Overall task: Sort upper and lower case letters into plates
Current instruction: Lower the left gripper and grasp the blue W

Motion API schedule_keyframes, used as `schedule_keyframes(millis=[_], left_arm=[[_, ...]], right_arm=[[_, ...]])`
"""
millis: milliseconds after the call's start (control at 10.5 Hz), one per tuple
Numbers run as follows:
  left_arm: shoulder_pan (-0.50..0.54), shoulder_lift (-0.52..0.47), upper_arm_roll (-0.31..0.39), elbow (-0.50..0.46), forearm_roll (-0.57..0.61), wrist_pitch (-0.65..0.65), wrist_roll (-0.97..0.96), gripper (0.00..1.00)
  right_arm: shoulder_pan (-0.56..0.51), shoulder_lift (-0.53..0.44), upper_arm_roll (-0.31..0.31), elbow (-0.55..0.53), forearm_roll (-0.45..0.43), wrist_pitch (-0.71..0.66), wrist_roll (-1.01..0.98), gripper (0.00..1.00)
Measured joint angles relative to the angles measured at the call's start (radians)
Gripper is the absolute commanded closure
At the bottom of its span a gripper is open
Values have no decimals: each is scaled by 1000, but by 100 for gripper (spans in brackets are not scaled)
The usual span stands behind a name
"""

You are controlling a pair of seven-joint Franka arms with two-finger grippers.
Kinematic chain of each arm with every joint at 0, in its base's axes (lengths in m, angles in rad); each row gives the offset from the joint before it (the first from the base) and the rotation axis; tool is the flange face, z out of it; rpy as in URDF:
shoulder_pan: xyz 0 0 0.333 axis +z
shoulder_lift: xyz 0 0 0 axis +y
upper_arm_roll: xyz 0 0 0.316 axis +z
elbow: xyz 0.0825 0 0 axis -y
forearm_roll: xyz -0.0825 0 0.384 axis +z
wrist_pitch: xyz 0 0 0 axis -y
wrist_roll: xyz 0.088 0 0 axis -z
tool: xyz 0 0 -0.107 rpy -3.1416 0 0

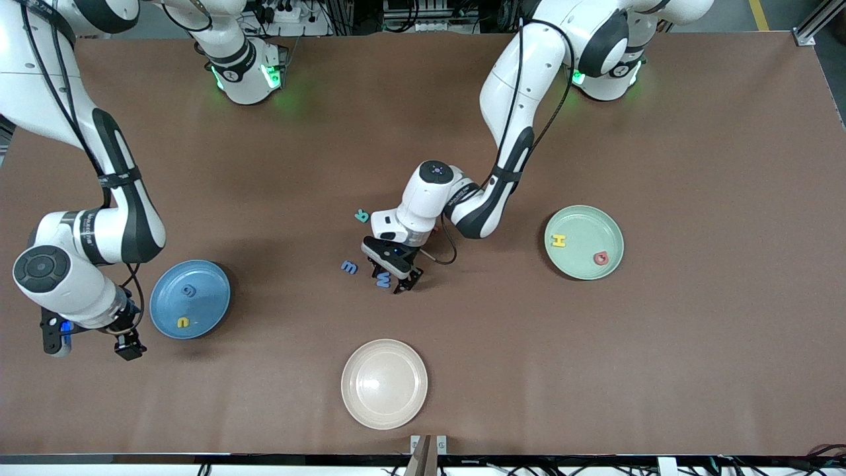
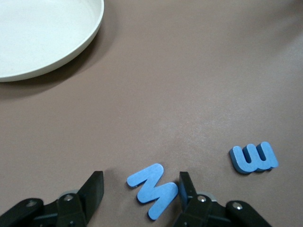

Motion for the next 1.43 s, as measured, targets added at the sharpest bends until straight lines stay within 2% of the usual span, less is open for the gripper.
schedule_keyframes(millis=[381, 476, 571, 952, 1048, 1429], left_arm=[[0, 0, 1, 2, 0, 0, -3, 40], [0, 0, 1, 2, 0, 0, -3, 42], [0, 0, 1, 2, 0, 0, -3, 49], [0, -1, 1, 5, 0, 0, -4, 54], [0, -1, 1, 5, 0, 0, -4, 58], [0, -2, -2, 11, 0, -15, -6, 58]], right_arm=[[1, 0, 0, 0, 0, 0, 0, 0], [1, 0, 0, 0, 0, 0, 0, 0], [1, 0, 0, 0, 0, 0, 0, 0], [1, 1, 0, 0, 0, 0, 0, 0], [1, 1, 0, 0, 0, 0, 0, 0], [15, 1, 6, 9, 0, 2, 0, 0]])
